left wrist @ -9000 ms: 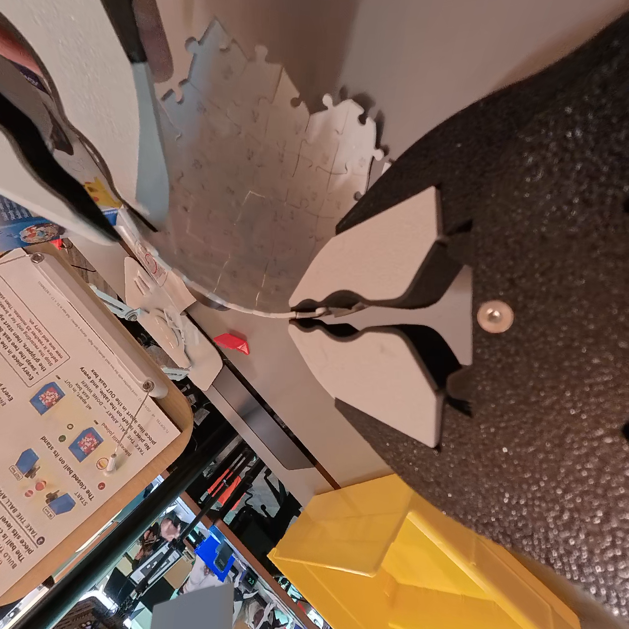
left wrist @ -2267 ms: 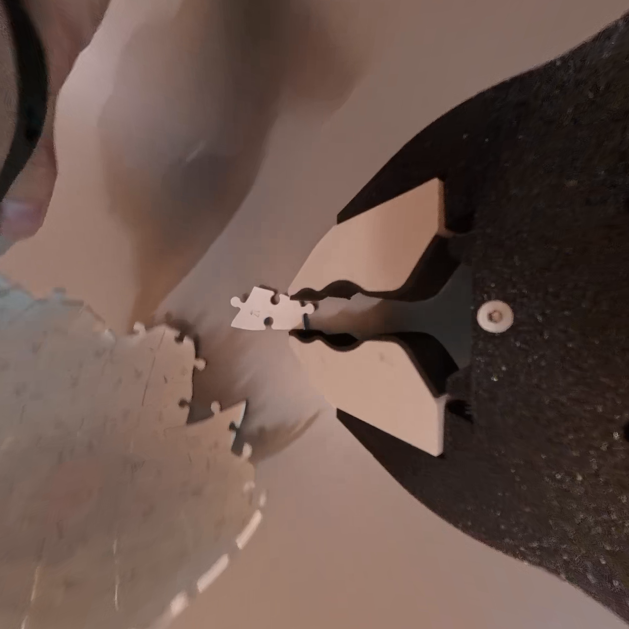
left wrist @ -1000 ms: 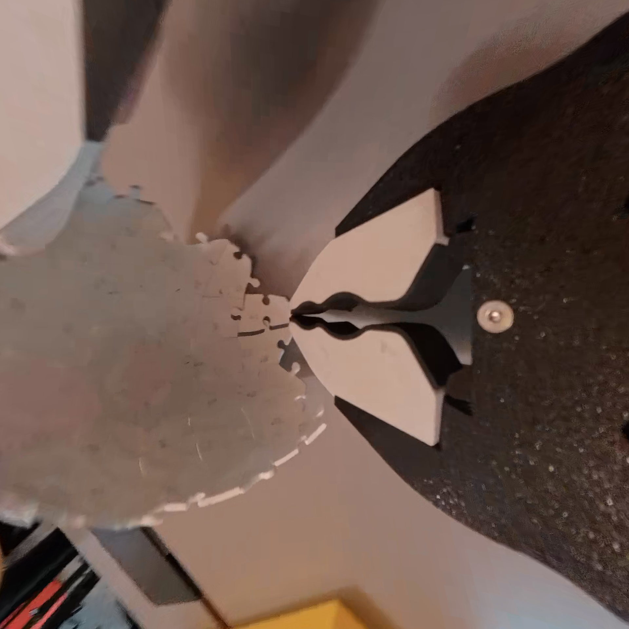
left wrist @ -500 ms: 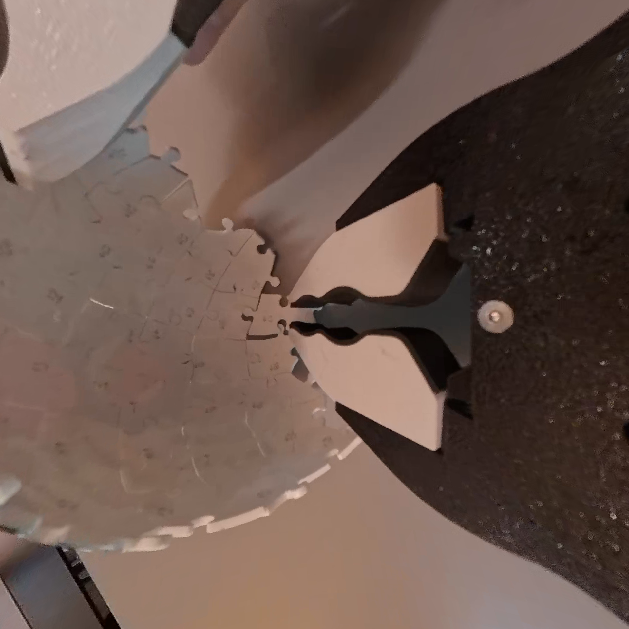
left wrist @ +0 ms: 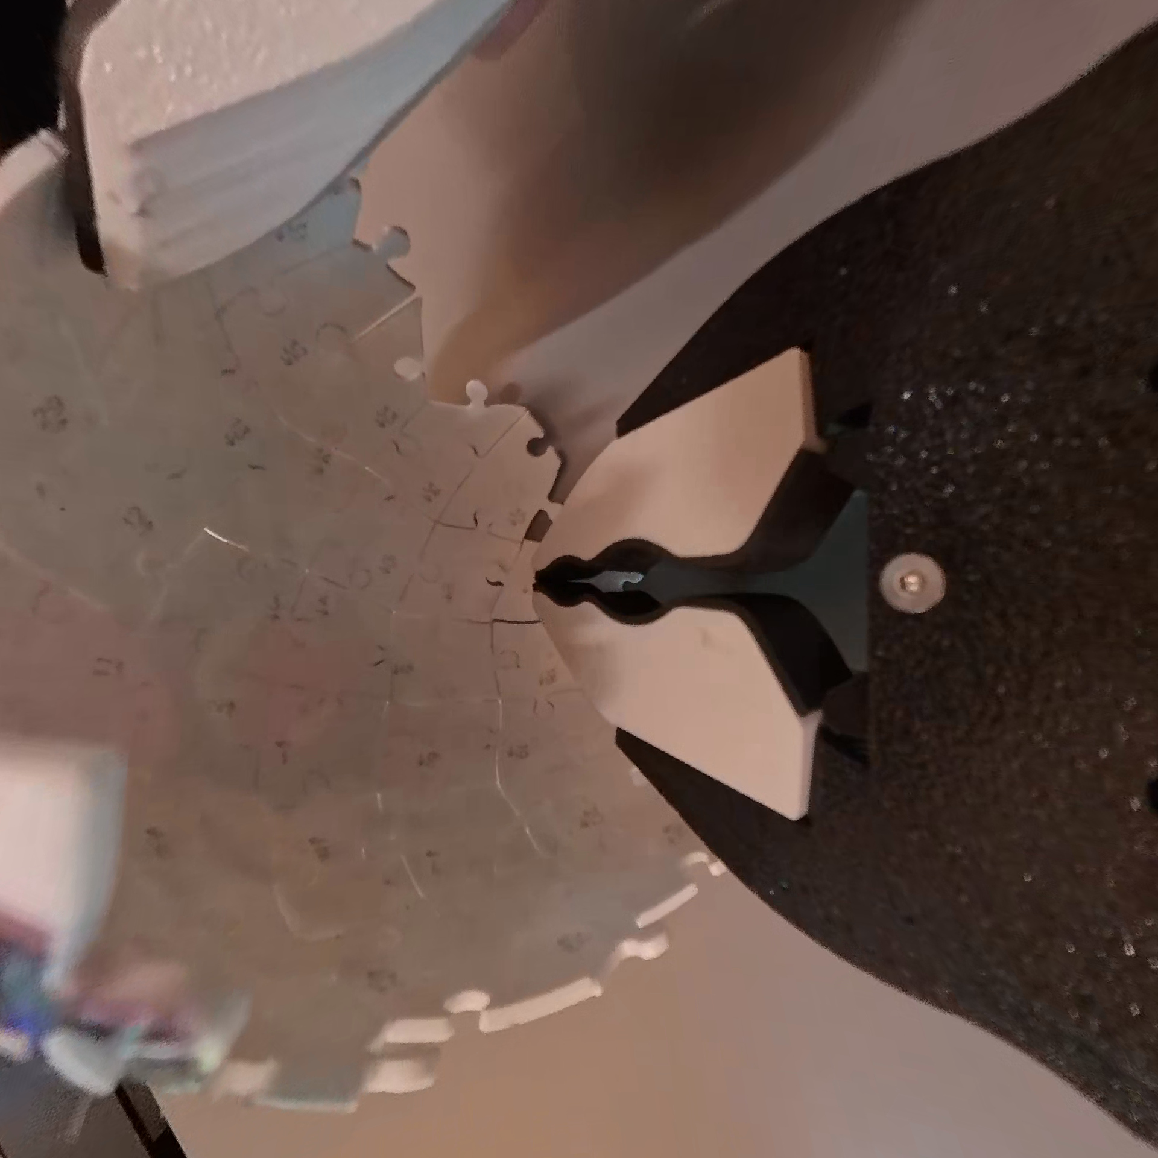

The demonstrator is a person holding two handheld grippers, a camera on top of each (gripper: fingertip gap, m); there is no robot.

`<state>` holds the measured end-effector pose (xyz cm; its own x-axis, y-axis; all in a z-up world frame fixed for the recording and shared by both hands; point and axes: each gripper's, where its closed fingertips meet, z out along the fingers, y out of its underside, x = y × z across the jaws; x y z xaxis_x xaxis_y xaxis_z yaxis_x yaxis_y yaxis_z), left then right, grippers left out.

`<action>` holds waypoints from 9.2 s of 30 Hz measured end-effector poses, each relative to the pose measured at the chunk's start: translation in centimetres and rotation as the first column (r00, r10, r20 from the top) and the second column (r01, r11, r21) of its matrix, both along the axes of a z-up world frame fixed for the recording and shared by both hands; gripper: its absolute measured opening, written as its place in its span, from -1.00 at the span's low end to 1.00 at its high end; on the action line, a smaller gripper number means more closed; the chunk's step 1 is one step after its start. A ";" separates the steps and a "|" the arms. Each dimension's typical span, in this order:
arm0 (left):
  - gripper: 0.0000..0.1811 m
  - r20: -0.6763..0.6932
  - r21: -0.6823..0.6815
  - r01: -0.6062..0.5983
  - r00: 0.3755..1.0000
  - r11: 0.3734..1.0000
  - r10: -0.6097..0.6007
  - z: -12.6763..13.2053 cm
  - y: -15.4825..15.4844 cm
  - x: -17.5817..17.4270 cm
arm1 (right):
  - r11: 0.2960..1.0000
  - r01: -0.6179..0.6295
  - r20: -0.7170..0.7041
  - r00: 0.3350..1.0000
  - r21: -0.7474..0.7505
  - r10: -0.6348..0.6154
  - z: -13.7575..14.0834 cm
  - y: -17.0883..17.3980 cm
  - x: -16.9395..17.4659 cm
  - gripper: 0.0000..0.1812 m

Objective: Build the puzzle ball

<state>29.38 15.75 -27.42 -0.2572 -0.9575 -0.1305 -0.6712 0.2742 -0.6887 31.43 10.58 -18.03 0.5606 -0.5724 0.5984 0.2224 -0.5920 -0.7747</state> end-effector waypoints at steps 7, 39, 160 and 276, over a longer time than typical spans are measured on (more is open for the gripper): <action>-1.00 0.003 -0.004 -0.016 1.000 1.000 0.016 0.0 0.0 0.2 | 1.000 0.000 -0.005 1.000 0.006 0.000 -0.1 0.0 0.1 -0.94; -1.00 0.008 0.030 -0.047 0.999 0.998 0.047 0.1 0.1 1.1 | 1.000 -0.003 -0.007 1.000 0.018 0.003 -0.2 0.2 0.2 -0.94; -0.66 0.265 0.160 -0.001 0.963 0.987 -0.042 6.5 5.3 1.5 | 0.997 0.046 0.005 0.999 -0.060 -0.046 -0.5 0.3 1.3 -0.95; -0.97 0.319 0.163 -0.185 0.939 0.969 0.126 6.4 6.0 2.9 | 0.977 0.186 -0.551 0.807 -0.101 -0.211 -4.3 -28.2 12.1 -0.68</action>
<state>32.30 21.75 -21.02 -0.0269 -0.9325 -0.3602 -0.4827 0.3277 -0.8121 43.48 -17.64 -22.32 0.6810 -0.6902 0.2445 -0.3644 -0.6091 -0.7044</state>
